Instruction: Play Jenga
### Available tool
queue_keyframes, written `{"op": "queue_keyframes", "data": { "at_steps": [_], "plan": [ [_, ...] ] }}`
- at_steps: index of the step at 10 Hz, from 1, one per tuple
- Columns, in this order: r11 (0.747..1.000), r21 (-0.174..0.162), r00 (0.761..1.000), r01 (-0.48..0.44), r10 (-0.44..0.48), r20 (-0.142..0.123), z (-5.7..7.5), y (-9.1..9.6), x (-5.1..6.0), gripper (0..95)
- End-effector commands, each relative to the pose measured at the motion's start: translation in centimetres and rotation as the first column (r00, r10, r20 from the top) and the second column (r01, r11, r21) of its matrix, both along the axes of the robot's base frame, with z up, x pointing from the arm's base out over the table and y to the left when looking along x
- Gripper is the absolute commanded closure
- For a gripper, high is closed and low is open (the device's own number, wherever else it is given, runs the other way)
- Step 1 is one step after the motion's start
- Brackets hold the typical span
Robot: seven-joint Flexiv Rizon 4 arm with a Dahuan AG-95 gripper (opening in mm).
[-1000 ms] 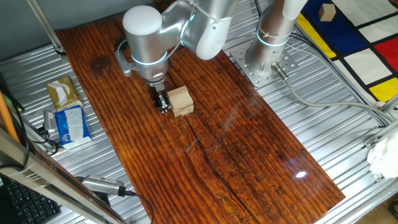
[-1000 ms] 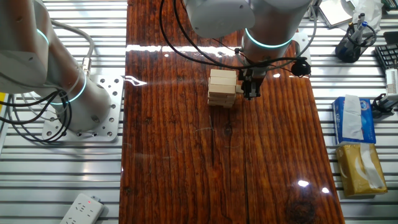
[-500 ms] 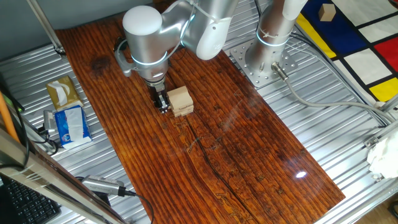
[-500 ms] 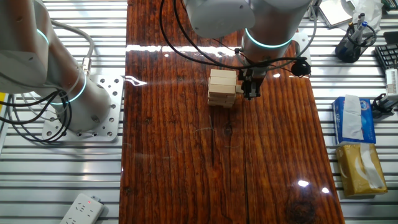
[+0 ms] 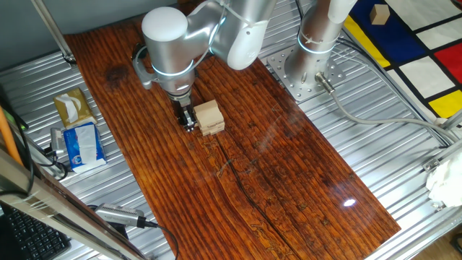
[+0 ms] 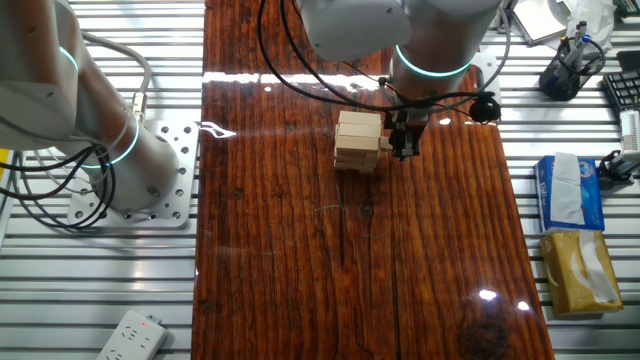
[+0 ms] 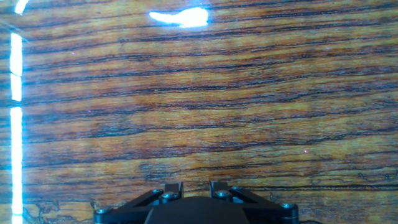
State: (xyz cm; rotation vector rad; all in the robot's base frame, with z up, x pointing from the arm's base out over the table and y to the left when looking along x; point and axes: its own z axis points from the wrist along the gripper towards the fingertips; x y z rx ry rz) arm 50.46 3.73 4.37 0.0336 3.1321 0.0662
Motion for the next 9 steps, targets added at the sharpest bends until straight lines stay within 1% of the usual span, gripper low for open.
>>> {"op": "queue_keyframes", "data": {
  "at_steps": [1, 5, 9],
  "plan": [
    [1.0, -0.001, 1.0, 0.001, -0.001, 0.0, 0.04, -0.04, 0.07, 95.0],
    [1.0, -0.002, 1.0, -0.004, 0.004, 0.0, 0.04, -0.06, 0.11, 95.0],
    [1.0, -0.001, 1.0, -0.006, 0.006, 0.007, 0.04, -0.06, 0.11, 95.0]
  ]
}}
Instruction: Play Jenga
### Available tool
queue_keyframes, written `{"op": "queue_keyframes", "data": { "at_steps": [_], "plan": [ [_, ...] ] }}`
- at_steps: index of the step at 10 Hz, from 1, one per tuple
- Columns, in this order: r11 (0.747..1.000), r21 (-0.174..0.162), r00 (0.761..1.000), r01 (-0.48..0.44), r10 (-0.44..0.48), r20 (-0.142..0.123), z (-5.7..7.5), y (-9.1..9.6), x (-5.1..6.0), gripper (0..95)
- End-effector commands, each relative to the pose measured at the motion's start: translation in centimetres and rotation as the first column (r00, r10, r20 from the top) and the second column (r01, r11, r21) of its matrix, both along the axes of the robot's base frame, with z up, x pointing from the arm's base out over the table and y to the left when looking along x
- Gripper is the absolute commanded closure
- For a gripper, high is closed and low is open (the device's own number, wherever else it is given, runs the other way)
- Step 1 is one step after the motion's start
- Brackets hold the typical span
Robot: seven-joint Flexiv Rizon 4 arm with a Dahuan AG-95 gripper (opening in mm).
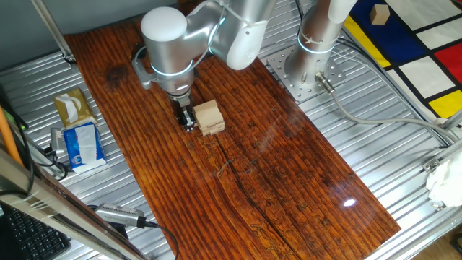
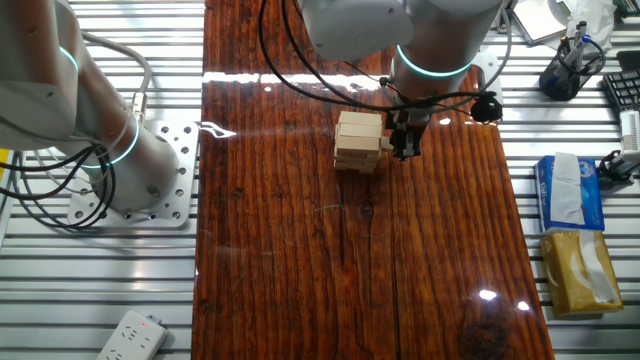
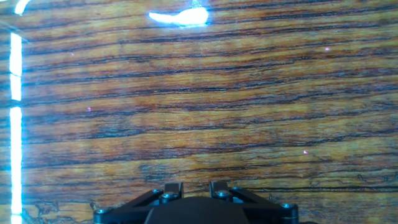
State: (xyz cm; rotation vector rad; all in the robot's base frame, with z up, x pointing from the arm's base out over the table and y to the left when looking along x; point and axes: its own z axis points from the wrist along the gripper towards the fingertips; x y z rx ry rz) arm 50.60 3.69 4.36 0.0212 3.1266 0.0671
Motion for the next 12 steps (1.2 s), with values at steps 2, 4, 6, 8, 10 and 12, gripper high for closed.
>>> {"op": "queue_keyframes", "data": {
  "at_steps": [2, 4, 6, 8, 10, 12],
  "plan": [
    [1.0, 0.001, 1.0, 0.005, -0.005, 0.002, 0.05, -0.03, 0.0, 95.0],
    [1.0, 0.002, 1.0, 0.006, -0.006, 0.001, 0.05, -0.03, 0.0, 95.0],
    [1.0, 0.003, 1.0, 0.008, -0.008, 0.001, 0.04, -0.02, 0.0, 95.0],
    [1.0, 0.004, 1.0, 0.01, -0.01, 0.001, -0.15, 0.02, -0.05, 95.0],
    [1.0, 0.002, 1.0, 0.01, -0.01, 0.001, -0.2, 0.04, -0.06, 95.0],
    [1.0, 0.002, 1.0, 0.01, -0.01, 0.002, -0.2, 0.04, -0.06, 95.0]
  ]
}}
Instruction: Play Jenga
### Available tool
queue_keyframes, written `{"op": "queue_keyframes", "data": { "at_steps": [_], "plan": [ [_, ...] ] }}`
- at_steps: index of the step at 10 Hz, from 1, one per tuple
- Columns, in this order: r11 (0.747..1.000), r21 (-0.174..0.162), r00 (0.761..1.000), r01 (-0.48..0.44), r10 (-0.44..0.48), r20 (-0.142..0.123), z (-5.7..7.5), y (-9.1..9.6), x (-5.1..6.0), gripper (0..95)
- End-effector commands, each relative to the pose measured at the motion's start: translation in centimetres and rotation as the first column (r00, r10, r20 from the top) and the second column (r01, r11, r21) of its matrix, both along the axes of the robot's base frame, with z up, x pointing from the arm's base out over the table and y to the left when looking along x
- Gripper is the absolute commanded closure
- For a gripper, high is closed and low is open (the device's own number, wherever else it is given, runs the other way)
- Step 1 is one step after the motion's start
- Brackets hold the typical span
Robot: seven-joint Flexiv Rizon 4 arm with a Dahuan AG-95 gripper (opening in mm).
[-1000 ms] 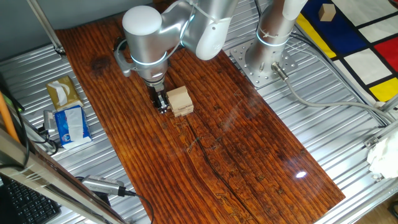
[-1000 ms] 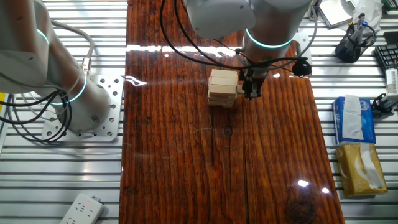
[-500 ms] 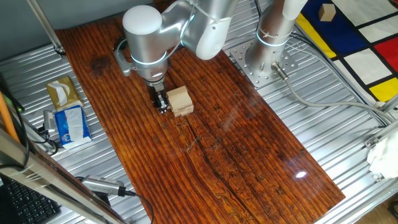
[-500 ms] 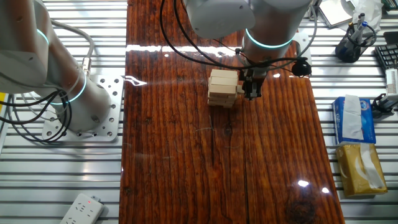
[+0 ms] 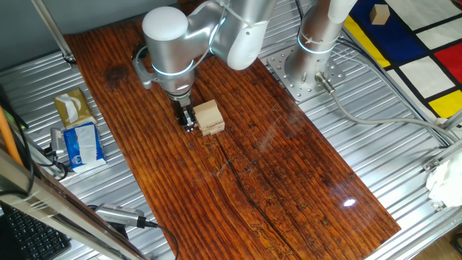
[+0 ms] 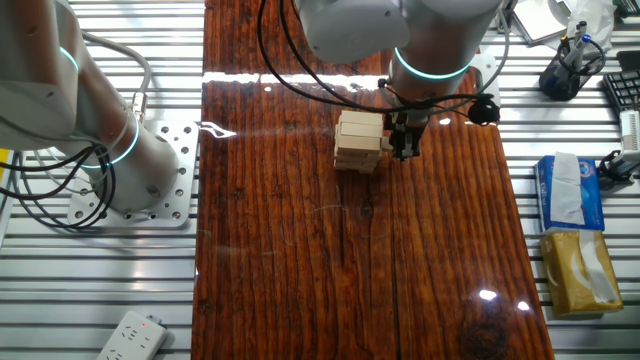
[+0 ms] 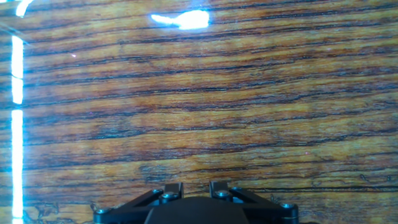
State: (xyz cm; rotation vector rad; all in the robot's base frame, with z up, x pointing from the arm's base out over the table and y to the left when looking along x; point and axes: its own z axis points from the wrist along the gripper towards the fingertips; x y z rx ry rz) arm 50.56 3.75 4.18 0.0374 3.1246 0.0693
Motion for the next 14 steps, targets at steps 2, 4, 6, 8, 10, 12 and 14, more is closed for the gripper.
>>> {"op": "queue_keyframes", "data": {
  "at_steps": [2, 4, 6, 8, 10, 12, 14],
  "plan": [
    [1.0, 0.001, 1.0, -0.002, 0.002, 0.0, -0.01, -0.02, -0.02, 95.0],
    [1.0, 0.001, 1.0, -0.002, 0.002, 0.0, 0.0, -0.02, -0.01, 95.0],
    [1.0, 0.001, 1.0, -0.001, 0.001, 0.0, 0.0, -0.02, -0.01, 95.0],
    [1.0, 0.0, 1.0, -0.001, 0.001, -0.001, 0.0, -0.02, -0.01, 95.0],
    [1.0, -0.002, 1.0, -0.001, 0.001, -0.001, 0.0, -0.02, -0.01, 95.0],
    [1.0, -0.003, 1.0, 0.002, -0.002, -0.004, 0.04, -0.03, 0.0, 95.0],
    [1.0, -0.002, 1.0, 0.006, -0.006, -0.007, 0.05, -0.03, 0.0, 95.0]
  ]
}}
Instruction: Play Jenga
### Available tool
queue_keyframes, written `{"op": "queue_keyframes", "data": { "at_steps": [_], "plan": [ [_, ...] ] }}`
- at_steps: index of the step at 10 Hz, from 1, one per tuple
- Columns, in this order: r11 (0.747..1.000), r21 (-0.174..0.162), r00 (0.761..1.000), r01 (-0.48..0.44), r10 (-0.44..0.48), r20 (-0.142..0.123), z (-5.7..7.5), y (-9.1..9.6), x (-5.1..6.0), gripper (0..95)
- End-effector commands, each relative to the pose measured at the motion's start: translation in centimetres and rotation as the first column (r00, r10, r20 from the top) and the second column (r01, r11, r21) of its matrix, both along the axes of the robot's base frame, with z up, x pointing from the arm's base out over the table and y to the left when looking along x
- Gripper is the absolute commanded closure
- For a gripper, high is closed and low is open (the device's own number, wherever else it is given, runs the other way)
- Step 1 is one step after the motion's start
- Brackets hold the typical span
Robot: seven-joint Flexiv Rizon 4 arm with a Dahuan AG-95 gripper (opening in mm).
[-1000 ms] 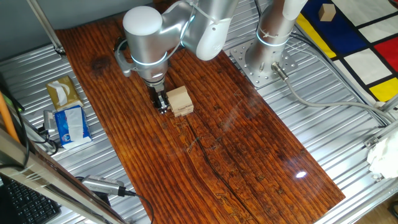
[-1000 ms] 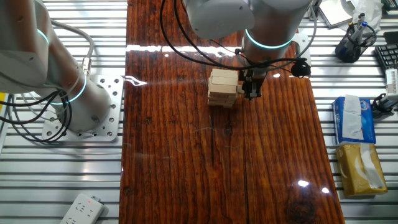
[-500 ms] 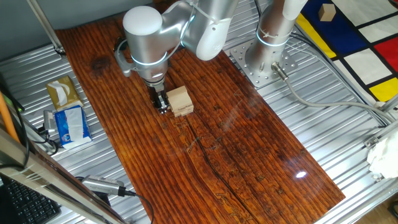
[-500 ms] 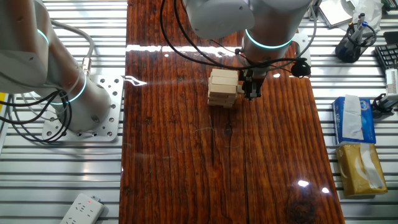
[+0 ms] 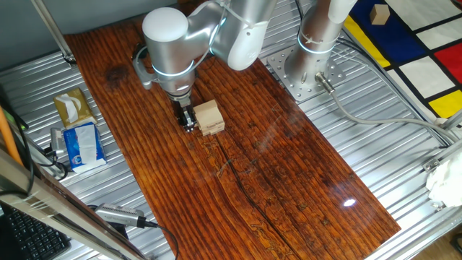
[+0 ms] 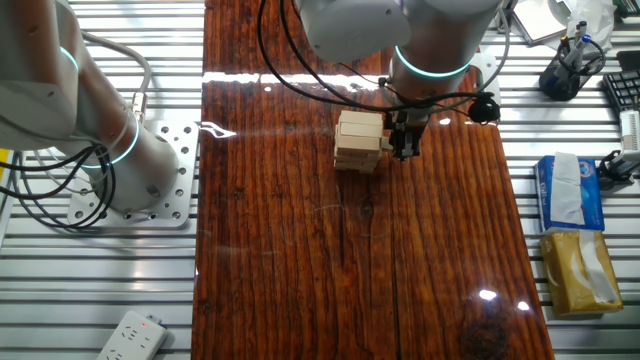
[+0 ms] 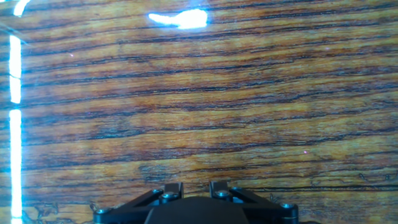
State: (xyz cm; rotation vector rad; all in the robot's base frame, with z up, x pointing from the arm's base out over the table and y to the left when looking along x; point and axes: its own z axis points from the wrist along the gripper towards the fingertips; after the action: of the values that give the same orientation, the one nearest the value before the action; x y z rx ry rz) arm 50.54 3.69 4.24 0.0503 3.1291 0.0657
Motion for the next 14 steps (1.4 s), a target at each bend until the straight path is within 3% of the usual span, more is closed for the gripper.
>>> {"op": "queue_keyframes", "data": {
  "at_steps": [1, 14],
  "plan": [
    [1.0, 0.001, 1.0, -0.003, 0.003, -0.004, -0.01, 0.02, 0.02, 95.0],
    [1.0, 0.003, 1.0, 0.012, -0.012, 0.001, 0.02, 0.02, 0.1, 95.0]
  ]
}}
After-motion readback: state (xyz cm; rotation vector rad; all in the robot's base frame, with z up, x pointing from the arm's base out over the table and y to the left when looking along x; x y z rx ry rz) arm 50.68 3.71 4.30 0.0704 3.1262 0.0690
